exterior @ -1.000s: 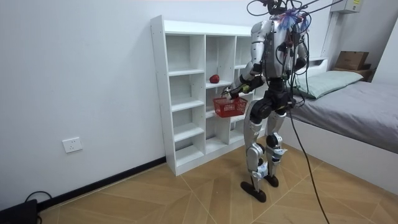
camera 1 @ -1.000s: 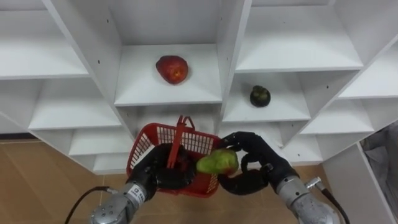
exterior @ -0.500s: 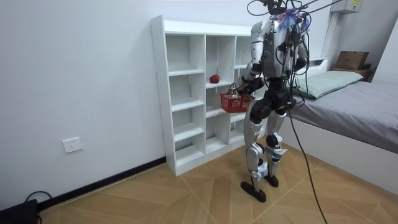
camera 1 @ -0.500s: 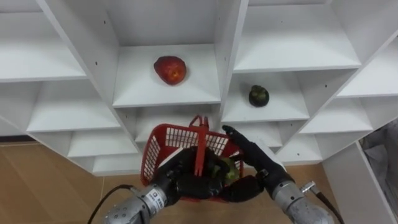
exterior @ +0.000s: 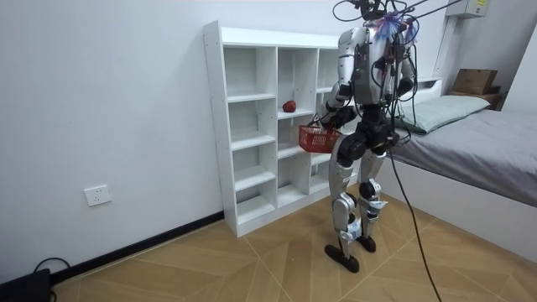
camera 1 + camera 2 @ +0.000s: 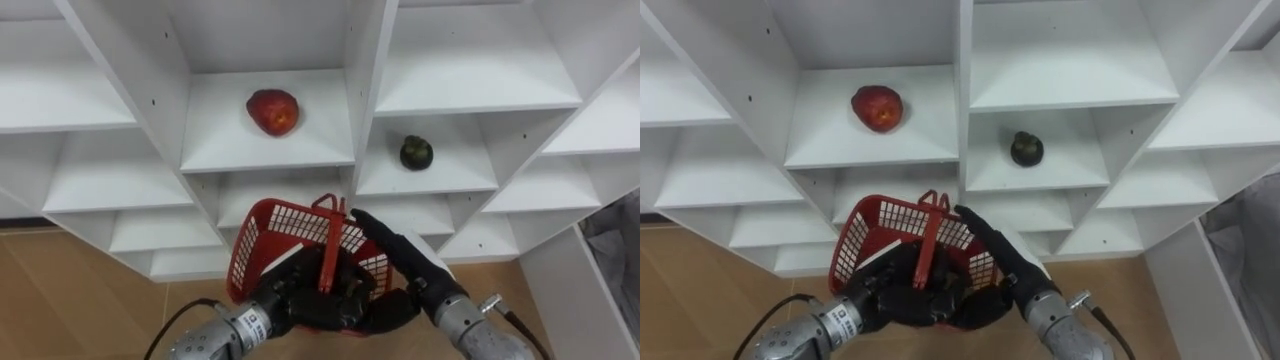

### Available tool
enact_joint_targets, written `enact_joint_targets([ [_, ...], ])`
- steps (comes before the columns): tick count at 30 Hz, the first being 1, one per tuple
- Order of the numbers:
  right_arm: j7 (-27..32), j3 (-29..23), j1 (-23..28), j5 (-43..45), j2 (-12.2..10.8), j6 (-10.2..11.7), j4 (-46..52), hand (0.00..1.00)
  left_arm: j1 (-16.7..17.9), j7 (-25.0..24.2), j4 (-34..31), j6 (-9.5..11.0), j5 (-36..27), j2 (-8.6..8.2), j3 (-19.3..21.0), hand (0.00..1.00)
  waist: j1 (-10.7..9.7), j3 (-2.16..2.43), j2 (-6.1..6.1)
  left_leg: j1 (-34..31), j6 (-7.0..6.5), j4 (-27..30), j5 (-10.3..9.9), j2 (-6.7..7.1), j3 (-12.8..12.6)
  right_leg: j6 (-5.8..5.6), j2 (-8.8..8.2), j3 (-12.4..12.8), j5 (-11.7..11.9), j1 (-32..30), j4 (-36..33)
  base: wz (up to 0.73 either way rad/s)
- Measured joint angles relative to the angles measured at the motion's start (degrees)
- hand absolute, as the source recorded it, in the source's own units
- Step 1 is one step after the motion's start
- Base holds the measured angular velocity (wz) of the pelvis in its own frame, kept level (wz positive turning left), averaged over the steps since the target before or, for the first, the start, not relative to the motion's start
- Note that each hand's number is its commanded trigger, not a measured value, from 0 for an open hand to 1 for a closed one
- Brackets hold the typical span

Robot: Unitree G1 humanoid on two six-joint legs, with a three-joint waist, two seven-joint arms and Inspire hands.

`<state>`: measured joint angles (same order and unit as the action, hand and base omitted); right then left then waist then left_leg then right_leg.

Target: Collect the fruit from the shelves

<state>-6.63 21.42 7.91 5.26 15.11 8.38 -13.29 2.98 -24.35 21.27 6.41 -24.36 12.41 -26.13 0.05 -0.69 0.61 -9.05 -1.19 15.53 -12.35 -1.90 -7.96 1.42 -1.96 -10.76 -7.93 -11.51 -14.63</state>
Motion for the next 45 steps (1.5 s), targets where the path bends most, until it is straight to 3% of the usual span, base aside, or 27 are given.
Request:
enact_joint_targets([
  [6,-0.4,0.0,0.0,0.0,0.0,-0.3,0.0,0.00,0.0,0.0,0.0,0.0,0.0,-0.04,-0.1,1.00,0.1,0.01,-0.01,-0.4,0.00,-0.1,0.0,0.00,-0.4,0.00,0.05,0.4,0.0,-0.6,-0.1,-0.03],
  [15,-0.4,0.3,-0.2,0.7,1.0,-0.3,0.9,0.00,1.2,1.5,0.6,0.0,1.8,2.27,1.5,1.00,0.5,-0.16,0.52,0.1,0.00,-0.2,0.0,0.00,-0.4,0.02,0.02,0.5,-0.1,-0.5,-0.4,-0.01],
  [21,0.2,1.2,-0.1,0.8,1.1,-0.4,0.8,0.00,1.9,6.8,3.9,-0.1,6.6,3.01,3.2,1.00,1.6,-0.28,1.04,1.1,0.01,-0.3,0.0,0.00,-0.3,0.03,0.05,0.3,-0.1,0.7,-0.1,0.02],
  [26,0.2,2.0,-0.2,1.3,0.9,-0.4,0.8,0.00,3.5,9.9,5.6,-0.1,7.6,2.61,5.1,1.00,2.0,-0.26,1.04,1.5,0.01,-0.6,0.0,0.05,0.6,0.02,0.04,-0.5,-0.2,1.6,0.2,0.09],
  [32,0.2,1.9,-0.6,1.4,0.6,-0.4,0.9,0.00,3.3,13.3,9.5,0.8,7.7,0.57,10.2,1.00,3.2,-0.20,1.13,3.2,0.03,-1.4,0.0,0.06,0.6,-0.01,0.13,-0.6,-0.2,3.2,0.7,0.01],
  [38,0.2,2.0,-3.0,1.5,0.2,-0.4,3.2,0.00,3.3,18.9,11.2,0.9,7.9,0.01,10.6,1.00,4.4,0.09,2.15,3.2,0.02,-1.8,0.1,0.48,1.1,-0.08,0.03,-1.4,-0.2,3.6,1.0,0.04],
  [40,0.0,2.1,-3.9,1.4,-0.7,-0.4,3.6,0.00,3.2,19.3,11.4,0.9,8.4,-0.15,10.7,1.00,5.0,0.36,3.04,3.2,0.09,-1.8,0.2,0.52,2.2,-0.17,0.04,-2.1,-0.3,4.0,1.1,0.22],
  [45,-0.4,2.3,-4.3,1.3,-1.6,-0.3,7.4,0.00,3.3,20.6,12.2,0.9,8.9,-0.36,10.7,1.00,5.5,0.26,3.48,3.3,0.01,-1.8,0.2,0.58,3.4,-0.24,0.01,-3.5,-0.4,5.0,1.9,0.17],
])
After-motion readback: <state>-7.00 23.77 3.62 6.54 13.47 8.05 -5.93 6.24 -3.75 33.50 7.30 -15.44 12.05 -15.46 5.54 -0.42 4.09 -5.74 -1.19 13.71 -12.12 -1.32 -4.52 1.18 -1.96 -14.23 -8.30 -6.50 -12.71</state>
